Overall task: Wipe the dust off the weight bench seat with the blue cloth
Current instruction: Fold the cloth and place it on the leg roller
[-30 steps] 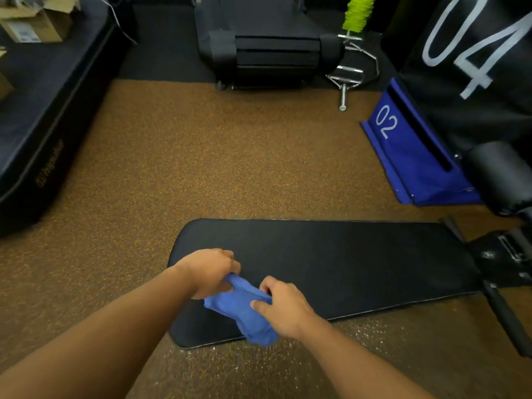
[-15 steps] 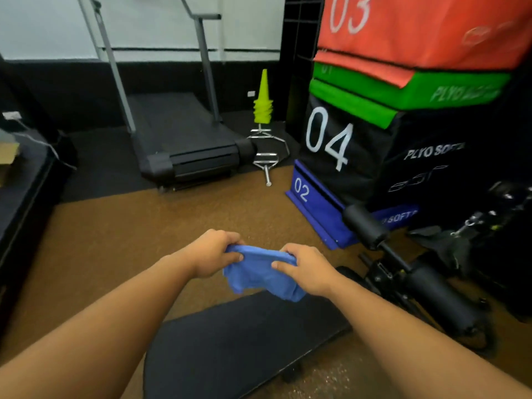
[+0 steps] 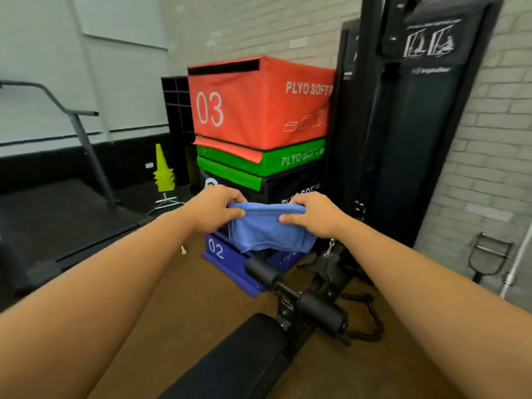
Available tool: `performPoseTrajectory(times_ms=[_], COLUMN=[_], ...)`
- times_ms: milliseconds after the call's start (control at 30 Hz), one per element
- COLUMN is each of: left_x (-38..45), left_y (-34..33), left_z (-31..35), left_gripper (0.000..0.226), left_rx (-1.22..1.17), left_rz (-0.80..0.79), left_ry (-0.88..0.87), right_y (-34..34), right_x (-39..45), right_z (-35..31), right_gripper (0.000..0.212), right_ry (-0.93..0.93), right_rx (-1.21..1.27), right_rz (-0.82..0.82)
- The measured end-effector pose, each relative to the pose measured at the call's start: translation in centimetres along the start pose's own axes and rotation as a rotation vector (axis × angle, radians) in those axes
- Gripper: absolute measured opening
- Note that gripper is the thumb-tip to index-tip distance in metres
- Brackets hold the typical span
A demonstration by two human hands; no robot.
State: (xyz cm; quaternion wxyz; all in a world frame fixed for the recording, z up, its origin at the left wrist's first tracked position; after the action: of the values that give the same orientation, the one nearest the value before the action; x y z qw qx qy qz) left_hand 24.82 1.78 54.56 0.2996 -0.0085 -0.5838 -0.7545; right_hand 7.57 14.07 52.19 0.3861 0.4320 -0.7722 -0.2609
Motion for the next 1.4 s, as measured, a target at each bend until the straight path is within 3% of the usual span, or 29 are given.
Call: performPoseTrajectory(times_ms=[333,533,867,1133,1400], left_x=[13.4,17.9,22.4,25.5,28.0], left_y=[0.4,-2.3,-7.2,-9.0,-13.5], left_z=[19.6,27.4,31.1,30.4,26.1], left_gripper=[0.018,0.013,0.014,0.021,0.033], left_rx=[-0.192,-0.231,-0.216,-0.436,-0.546], left_rz=[0.034,0.072,0.078,-0.063,-0.130], left_ry=[-0.302,-0.456,-0.522,-0.465,-0.409], right_y=[23.8,31.1,33.4,32.6,28.5], right_x=[-5.9,-9.4,-11.7,-9.4,-6.4], right_z=[5.8,9.6,13.6,15.3,18.7], right_gripper=[0.027,0.030,0.027,0.025,0.009], right_ry=[-0.151,-0.218,-0.324,-0.378,-0.468], right_rx=[-0.122,-0.046,-0.095,-0.118,-0.176], right_rz=[0.280,0.423,0.508,0.520,0.342])
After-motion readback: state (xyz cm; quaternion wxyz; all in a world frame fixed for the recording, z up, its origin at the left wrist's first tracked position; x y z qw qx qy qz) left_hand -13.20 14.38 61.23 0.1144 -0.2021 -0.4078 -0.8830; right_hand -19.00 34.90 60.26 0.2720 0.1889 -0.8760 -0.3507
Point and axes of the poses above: each hand's wrist, its own x-axis towards the middle knuckle, its own y-axis out of the back of the hand, z = x × y, the point moved 5 cm from there along x, towards the middle knuckle, and after that the axes turned 4 degrees about z, right-handed, at the moved point
